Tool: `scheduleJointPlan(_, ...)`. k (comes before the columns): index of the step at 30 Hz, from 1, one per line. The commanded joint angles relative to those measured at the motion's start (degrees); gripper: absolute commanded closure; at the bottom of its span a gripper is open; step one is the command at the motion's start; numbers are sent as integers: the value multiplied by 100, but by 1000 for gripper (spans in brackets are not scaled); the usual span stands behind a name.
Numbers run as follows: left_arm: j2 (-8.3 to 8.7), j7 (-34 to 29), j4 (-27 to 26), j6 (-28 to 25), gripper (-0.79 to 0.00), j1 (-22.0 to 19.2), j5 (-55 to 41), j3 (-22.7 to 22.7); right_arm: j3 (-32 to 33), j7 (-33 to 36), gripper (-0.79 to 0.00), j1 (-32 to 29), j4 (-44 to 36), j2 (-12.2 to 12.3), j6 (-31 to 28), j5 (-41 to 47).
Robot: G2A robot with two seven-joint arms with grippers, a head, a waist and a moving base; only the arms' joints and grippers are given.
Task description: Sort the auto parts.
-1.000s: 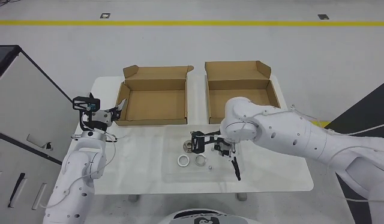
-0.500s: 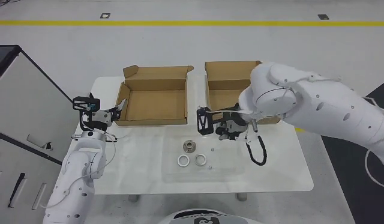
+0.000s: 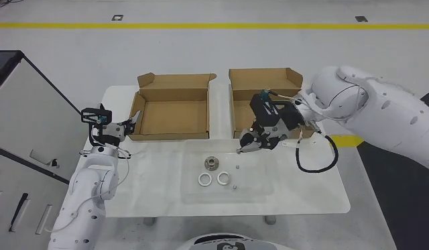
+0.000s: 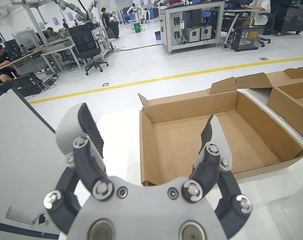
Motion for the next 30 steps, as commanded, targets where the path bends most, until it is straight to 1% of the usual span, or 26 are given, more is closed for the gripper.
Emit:
scheduleJointPlan(1, 0, 0, 0, 0, -785, 0, 0, 0, 187, -266, 0, -170, -118, 48, 0, 53)
scheduleJointPlan(8, 0, 0, 0, 0, -785, 0, 0, 0, 854, -876, 0, -795, -404, 132, 0, 5)
scheduleJointPlan(23, 0, 0, 0, 0, -785, 0, 0, 0, 854, -876, 0, -795, -404, 132, 0, 5)
scheduleJointPlan(25, 0, 0, 0, 0, -785, 0, 0, 0, 927, -915, 0, -824, -414, 129, 132, -129)
scheduleJointPlan(26, 0, 0, 0, 0, -785, 0, 0, 0, 974, -1002, 0, -862, -427, 126, 156, -160)
scheduleJointPlan(28, 0, 0, 0, 0, -785, 0, 0, 0, 1030, -1332, 0, -990, -413, 111, 0, 131)
scheduleJointPlan(30, 0, 0, 0, 0, -785, 0, 0, 0, 1105, -1494, 0, -1069, -473, 89, 0, 310)
